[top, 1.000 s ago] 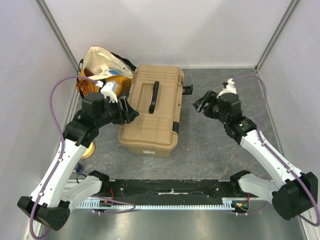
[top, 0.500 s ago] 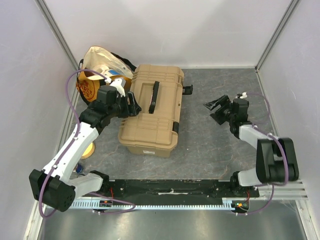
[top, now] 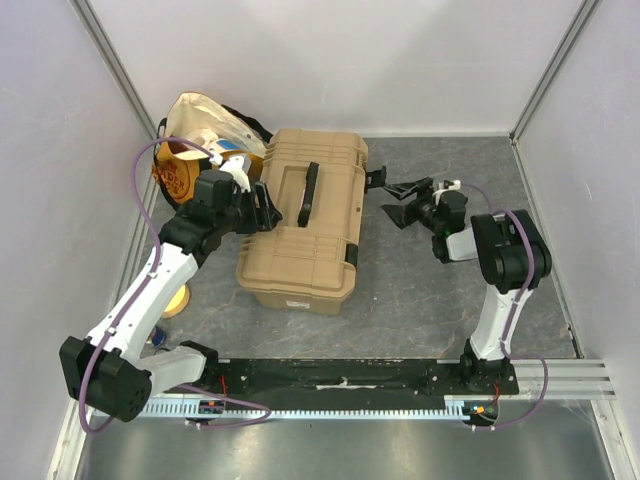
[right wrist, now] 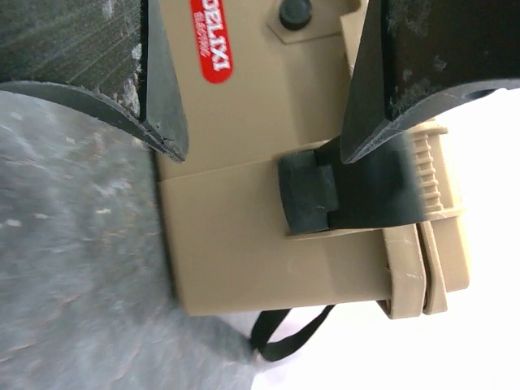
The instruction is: Pack the tool kit
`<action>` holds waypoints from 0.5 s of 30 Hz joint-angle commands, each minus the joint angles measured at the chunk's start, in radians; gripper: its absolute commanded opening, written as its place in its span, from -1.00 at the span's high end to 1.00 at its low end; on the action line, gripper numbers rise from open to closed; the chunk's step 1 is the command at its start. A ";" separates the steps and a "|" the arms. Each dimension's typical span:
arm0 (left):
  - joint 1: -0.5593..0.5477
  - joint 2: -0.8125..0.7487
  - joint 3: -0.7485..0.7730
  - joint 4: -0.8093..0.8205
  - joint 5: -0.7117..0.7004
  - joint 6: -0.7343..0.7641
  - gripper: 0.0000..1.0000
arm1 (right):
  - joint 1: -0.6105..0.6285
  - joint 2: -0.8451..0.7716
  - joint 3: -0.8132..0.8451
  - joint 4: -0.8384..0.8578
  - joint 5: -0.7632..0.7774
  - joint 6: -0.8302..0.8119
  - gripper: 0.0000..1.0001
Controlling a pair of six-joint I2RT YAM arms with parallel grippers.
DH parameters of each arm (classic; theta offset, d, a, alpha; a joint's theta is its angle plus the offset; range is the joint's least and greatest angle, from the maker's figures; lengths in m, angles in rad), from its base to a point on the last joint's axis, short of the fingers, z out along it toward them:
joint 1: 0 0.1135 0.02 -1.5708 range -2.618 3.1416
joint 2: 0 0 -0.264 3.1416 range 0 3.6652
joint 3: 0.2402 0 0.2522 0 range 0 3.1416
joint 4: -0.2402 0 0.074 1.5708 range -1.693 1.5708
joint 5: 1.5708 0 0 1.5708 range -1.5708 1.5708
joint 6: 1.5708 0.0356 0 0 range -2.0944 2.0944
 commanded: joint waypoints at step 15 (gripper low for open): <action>-0.009 0.061 0.023 -0.040 0.040 0.010 -0.39 | 0.139 0.169 0.100 0.469 0.129 0.321 -0.40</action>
